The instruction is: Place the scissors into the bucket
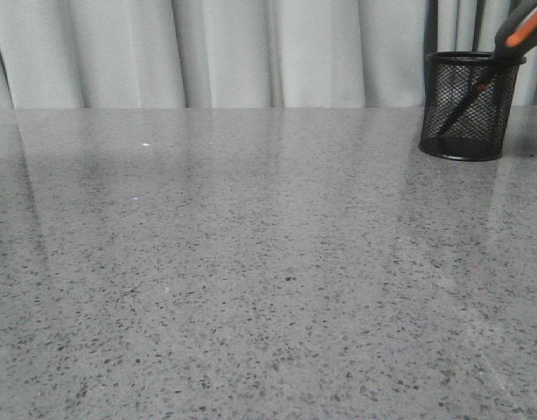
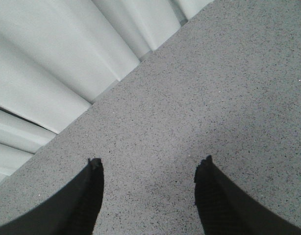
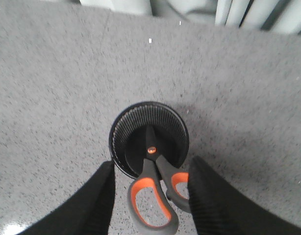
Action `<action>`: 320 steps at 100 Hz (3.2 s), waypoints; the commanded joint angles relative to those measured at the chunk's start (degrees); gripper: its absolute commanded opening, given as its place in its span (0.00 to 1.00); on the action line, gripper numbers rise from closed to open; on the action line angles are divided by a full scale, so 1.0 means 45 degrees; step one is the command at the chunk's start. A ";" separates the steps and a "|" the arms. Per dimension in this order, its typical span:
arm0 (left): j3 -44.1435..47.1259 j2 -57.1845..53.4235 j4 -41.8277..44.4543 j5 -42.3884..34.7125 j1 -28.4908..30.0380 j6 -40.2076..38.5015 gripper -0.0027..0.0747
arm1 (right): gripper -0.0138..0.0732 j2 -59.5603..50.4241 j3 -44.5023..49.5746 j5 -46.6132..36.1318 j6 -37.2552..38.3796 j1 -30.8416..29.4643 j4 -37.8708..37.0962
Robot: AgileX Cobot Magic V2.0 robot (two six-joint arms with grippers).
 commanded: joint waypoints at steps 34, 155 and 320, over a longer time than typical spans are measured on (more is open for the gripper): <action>-0.0213 0.0179 -0.0783 -0.1180 0.0005 -0.0103 0.16 | 0.08 -0.2860 0.1118 -0.3308 -0.0804 -0.0073 0.2773; 2.0164 -1.4451 -0.4644 -1.6551 0.0994 -0.0254 0.01 | 0.08 -1.6527 2.0696 -1.5213 -0.1825 -0.0073 0.2749; 2.3172 -1.6747 0.0888 -1.5325 0.2346 -0.6495 0.01 | 0.08 -1.6527 2.0696 -1.5238 -0.1825 -0.0073 0.2807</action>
